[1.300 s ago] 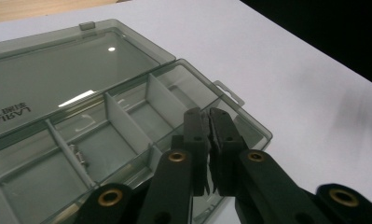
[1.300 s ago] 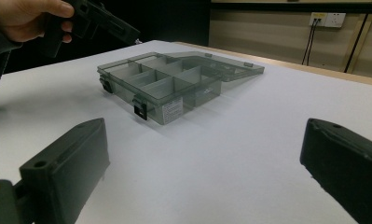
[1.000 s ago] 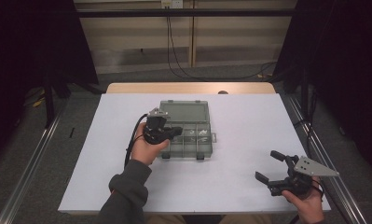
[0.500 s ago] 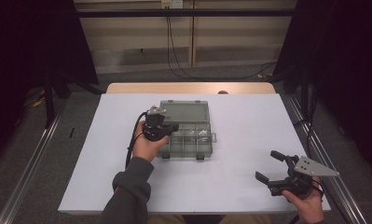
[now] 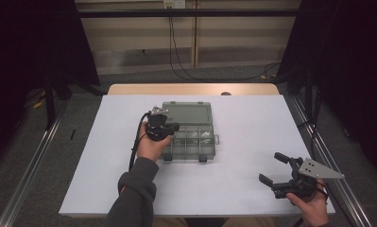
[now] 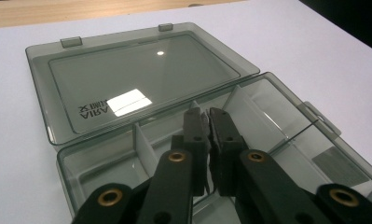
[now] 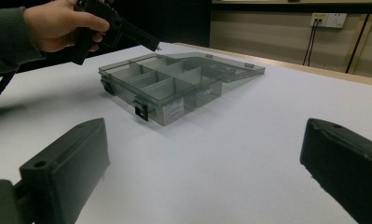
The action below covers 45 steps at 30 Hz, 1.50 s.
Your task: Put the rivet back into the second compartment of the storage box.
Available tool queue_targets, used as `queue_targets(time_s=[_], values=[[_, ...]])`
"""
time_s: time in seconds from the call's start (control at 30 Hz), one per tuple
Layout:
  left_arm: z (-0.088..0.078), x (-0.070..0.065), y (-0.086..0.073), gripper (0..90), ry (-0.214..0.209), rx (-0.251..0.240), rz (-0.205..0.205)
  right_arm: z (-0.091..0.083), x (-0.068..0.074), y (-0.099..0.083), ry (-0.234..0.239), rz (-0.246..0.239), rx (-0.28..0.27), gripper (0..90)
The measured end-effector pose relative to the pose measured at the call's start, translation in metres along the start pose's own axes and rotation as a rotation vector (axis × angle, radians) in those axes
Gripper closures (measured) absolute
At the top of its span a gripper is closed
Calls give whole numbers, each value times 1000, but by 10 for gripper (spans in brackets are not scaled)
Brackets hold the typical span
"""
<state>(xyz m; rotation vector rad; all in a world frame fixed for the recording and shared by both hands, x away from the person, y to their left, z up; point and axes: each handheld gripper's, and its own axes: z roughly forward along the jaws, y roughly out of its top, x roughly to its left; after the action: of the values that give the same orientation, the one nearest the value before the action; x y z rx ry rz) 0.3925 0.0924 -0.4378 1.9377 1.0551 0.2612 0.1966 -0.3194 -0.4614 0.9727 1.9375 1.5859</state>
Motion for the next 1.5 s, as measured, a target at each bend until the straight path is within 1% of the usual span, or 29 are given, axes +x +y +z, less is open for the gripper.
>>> queue_targets(time_s=[0.13, 0.23, 0.37, 0.4, 0.47, 0.53, 0.57, 0.63, 0.7, 0.77, 0.83, 1.0, 1.03, 1.1, 1.13, 1.23, 1.27, 1.4, 1.47, 1.5], values=[[3, 0, -1, 868, 4, 7, -3, 0, 0, 0, 0, 1, 0, 10], [5, 0, -2, 868, 8, 17, 8, 0, 0, 0, 0, 0, 0, 10], [7, -1, -3, 858, 2, 4, 17, 0, 0, 0, 1, 0, 0, 9], [7, -1, -3, 831, 9, 5, 26, 0, 0, 0, 1, 0, 1, 9], [5, 0, -3, 796, -4, -2, 8, -1, 0, 0, 0, 2, 0, 10], [3, 0, -3, 737, -7, -12, 8, -1, 0, -1, -2, 1, 0, 10], [2, 1, -3, 705, -17, -13, 10, -2, 0, -1, -2, 3, 1, 9], [-2, 2, -4, 658, -20, -30, 7, -2, -1, 0, -3, -1, -2, 10], [-6, 4, -6, 629, -34, -45, -5, -2, 0, 0, -4, 0, -1, 9], [-10, 5, -8, 576, -42, -66, -15, -2, 0, 0, -4, 1, -1, 9], [-15, 7, -11, 534, -48, -79, -12, -2, 0, 0, -3, 1, 0, 9], [-28, 11, -19, 417, -78, -119, -27, -3, 0, -1, -6, 0, 1, 9], [-30, 12, -21, 412, -87, -122, -18, -3, 0, -1, -7, -1, 1, 10], [-36, 12, -24, 387, -81, -133, -6, -3, 0, -1, -8, -1, 0, 10], [-38, 13, -26, 367, -90, -137, -2, -3, 0, -1, -8, -1, 0, 9], [-46, 13, -32, 289, -91, -146, 4, -3, 0, -1, -7, -2, 3, 10], [-48, 14, -34, 270, -100, -155, -3, -3, 0, -1, -7, -2, 3, 10], [-57, 15, -42, 221, -113, -175, 1, -3, 0, -1, -8, -1, 1, 10], [-62, 15, -45, 195, -105, -173, 22, -3, 0, -1, -9, -1, 2, 9], [-64, 14, -47, 181, -110, -181, 18, -3, 0, -1, -8, -1, 1, 10]])
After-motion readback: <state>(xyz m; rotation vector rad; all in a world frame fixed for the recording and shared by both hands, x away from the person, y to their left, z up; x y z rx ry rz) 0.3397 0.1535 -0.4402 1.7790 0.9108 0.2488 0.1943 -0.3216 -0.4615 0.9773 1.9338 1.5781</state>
